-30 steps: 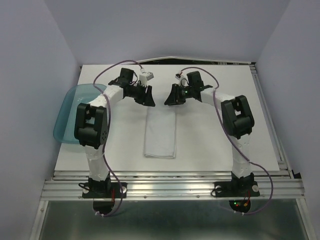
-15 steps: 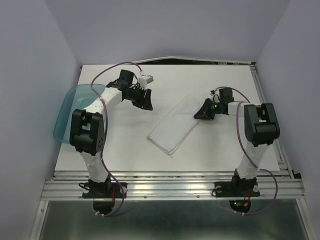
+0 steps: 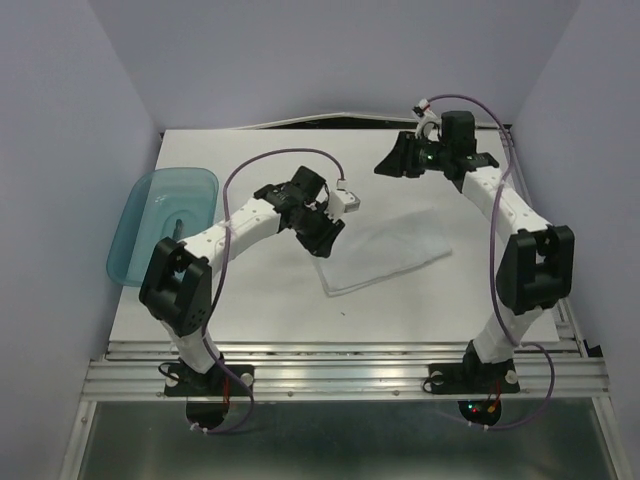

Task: Fold and stack the skirts
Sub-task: Fold the skirt

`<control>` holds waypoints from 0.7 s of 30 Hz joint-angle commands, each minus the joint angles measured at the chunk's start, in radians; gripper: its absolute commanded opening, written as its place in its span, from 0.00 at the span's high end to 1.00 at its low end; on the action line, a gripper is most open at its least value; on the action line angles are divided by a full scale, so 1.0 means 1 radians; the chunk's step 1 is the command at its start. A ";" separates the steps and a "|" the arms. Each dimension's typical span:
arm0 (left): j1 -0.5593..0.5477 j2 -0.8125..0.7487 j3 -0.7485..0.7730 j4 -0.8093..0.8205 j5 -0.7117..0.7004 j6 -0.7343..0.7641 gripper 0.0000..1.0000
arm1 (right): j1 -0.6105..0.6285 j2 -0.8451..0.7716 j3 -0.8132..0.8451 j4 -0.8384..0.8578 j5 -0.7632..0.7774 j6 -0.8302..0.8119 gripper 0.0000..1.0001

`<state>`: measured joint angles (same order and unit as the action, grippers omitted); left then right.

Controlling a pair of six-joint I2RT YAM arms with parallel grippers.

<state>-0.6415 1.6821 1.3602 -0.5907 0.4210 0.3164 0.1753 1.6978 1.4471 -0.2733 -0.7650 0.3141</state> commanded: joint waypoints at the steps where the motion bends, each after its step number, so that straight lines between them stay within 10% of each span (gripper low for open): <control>1: 0.022 0.034 -0.044 0.006 -0.019 -0.039 0.55 | -0.017 0.157 0.104 -0.118 0.124 -0.199 0.48; 11: -0.056 0.099 -0.078 0.109 -0.034 -0.080 0.51 | -0.026 0.396 0.223 -0.135 0.274 -0.403 0.61; 21: -0.044 0.253 -0.023 0.114 -0.106 -0.108 0.52 | -0.036 0.294 -0.014 -0.139 0.394 -0.608 0.77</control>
<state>-0.7219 1.8698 1.2896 -0.4610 0.3767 0.2180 0.1490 2.0995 1.5181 -0.4072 -0.4423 -0.1696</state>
